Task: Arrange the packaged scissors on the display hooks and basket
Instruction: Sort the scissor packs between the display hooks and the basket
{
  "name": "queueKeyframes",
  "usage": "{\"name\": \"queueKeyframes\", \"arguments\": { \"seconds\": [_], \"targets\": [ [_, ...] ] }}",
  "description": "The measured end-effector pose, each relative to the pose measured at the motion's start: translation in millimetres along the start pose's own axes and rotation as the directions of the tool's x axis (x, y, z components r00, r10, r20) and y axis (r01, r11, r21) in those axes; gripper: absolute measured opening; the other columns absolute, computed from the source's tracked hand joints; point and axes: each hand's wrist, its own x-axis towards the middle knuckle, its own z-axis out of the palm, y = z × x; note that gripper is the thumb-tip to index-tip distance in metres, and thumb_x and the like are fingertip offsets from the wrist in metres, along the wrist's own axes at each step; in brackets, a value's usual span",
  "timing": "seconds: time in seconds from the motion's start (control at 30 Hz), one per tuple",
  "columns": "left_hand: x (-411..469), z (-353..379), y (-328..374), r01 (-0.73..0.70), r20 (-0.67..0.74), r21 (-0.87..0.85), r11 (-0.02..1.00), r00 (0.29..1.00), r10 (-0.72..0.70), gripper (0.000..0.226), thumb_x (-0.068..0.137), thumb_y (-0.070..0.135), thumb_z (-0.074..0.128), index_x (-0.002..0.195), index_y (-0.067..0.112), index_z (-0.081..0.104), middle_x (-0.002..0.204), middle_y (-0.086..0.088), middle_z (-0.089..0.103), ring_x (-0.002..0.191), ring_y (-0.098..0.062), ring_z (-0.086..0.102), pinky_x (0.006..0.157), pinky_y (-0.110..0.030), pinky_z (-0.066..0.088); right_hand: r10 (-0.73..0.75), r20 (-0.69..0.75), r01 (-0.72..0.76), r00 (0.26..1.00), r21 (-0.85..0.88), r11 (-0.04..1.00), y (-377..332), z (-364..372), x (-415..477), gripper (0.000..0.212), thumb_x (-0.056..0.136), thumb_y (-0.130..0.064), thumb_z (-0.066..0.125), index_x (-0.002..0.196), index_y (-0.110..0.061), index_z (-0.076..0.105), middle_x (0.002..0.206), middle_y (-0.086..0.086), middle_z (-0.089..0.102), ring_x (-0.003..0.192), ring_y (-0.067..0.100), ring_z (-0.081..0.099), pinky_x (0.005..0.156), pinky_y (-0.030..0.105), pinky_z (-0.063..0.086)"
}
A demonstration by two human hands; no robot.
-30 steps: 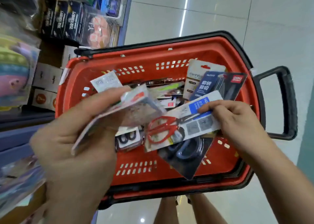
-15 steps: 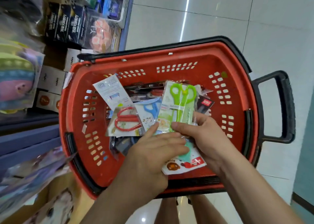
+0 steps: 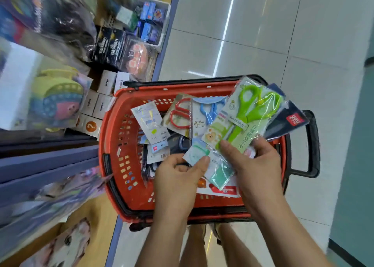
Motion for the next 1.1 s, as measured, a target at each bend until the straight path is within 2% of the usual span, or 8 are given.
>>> {"name": "queueKeyframes", "arguments": {
  "seconds": [0.17,0.3,0.5,0.63,0.77,0.87,0.97,1.1],
  "targets": [
    [-39.1,-23.8,20.8,-0.073,-0.119,-0.119,0.99,0.991,0.059,0.003,0.085,0.019,0.074,0.082,0.02,0.074,0.075,-0.014,0.071,0.068,-0.027,0.066,0.074,-0.052,0.055,-0.03,-0.007,0.03,1.0,0.0,1.0,-36.2,1.9,-35.7,0.016,0.081,-0.008,0.076,0.087,-0.023,0.078,0.092,0.004,0.078,0.089,0.029,0.074,0.076,0.044,0.062],
    [-81.0,-44.2,49.9,-0.189,-0.286,-0.242,0.952,0.951,0.117,0.022,0.089,0.019,0.069,0.07,0.009,0.063,0.053,0.0,0.053,0.052,-0.012,0.048,0.061,-0.031,0.041,-0.075,-0.113,0.078,0.991,0.022,0.997,-75.6,-7.4,-55.5,0.028,0.079,-0.014,0.081,0.101,-0.031,0.077,0.104,0.004,0.076,0.101,0.026,0.072,0.094,0.048,0.055],
    [-178.9,-97.3,84.0,-0.357,-0.445,-0.226,0.906,0.865,0.23,0.01,0.094,0.019,0.063,0.089,0.021,0.072,0.071,0.008,0.07,0.065,-0.017,0.067,0.066,-0.035,0.056,-0.394,0.155,0.422,0.906,-0.255,0.87,-172.6,-28.8,-93.3,0.034,0.087,0.0,0.065,0.083,-0.032,0.074,0.066,-0.004,0.068,0.063,0.009,0.057,0.064,0.022,0.048],
    [-270.4,-156.2,108.7,-0.455,-0.484,0.287,0.843,0.69,0.538,0.021,0.089,0.018,0.067,0.076,0.034,0.067,0.083,0.01,0.066,0.074,-0.001,0.062,0.065,-0.012,0.048,-0.43,0.502,0.634,0.75,-0.362,0.683,-246.1,-35.1,-130.3,0.044,0.089,0.004,0.063,0.072,-0.036,0.071,0.075,-0.008,0.071,0.066,0.0,0.06,0.067,0.01,0.046],
    [-360.1,-195.5,129.3,-0.446,-0.344,0.54,0.713,0.657,0.671,0.021,0.083,0.028,0.062,0.088,0.048,0.062,0.078,0.026,0.067,0.069,0.004,0.062,0.064,-0.018,0.048,-0.397,0.737,0.808,0.547,-0.342,0.479,-308.5,-9.1,-192.9,0.038,0.083,-0.012,0.06,0.067,-0.044,0.073,0.084,0.002,0.075,0.084,0.02,0.067,0.08,0.026,0.05],
    [-406.5,-219.2,124.9,-0.416,-0.277,0.577,0.703,0.711,0.647,0.017,0.092,0.024,0.064,0.096,0.041,0.065,0.077,0.016,0.071,0.067,-0.006,0.067,0.065,-0.031,0.054,-0.32,0.887,0.899,0.334,-0.198,0.39,-327.5,21.7,-262.5,0.021,0.084,-0.027,0.063,0.071,-0.039,0.075,0.07,0.008,0.071,0.075,0.027,0.063,0.071,0.039,0.05],
    [-447.9,-238.6,118.9,-0.426,-0.265,0.588,0.688,0.701,0.662,0.015,0.09,0.033,0.06,0.092,0.025,0.072,0.077,0.0,0.072,0.076,-0.018,0.068,0.07,-0.04,0.055,-0.119,0.988,0.961,0.099,-0.064,0.27,-321.9,47.1,-337.9,0.03,0.068,-0.065,0.073,0.08,-0.038,0.077,0.058,-0.011,0.053,0.061,0.003,0.049,0.057,0.016,0.036],
    [-499.2,-273.6,87.5,-0.406,-0.388,0.549,0.731,0.65,0.653,0.023,0.08,0.036,0.057,0.086,0.018,0.07,0.077,-0.002,0.071,0.08,-0.024,0.067,0.074,-0.047,0.054,0.053,0.991,0.989,-0.119,0.114,0.096,-274.7,69.0,-424.5,0.015,0.071,-0.047,0.083,0.078,-0.036,0.077,0.055,-0.01,0.043,0.061,0.007,0.047,0.055,0.016,0.034]
  ]
}}
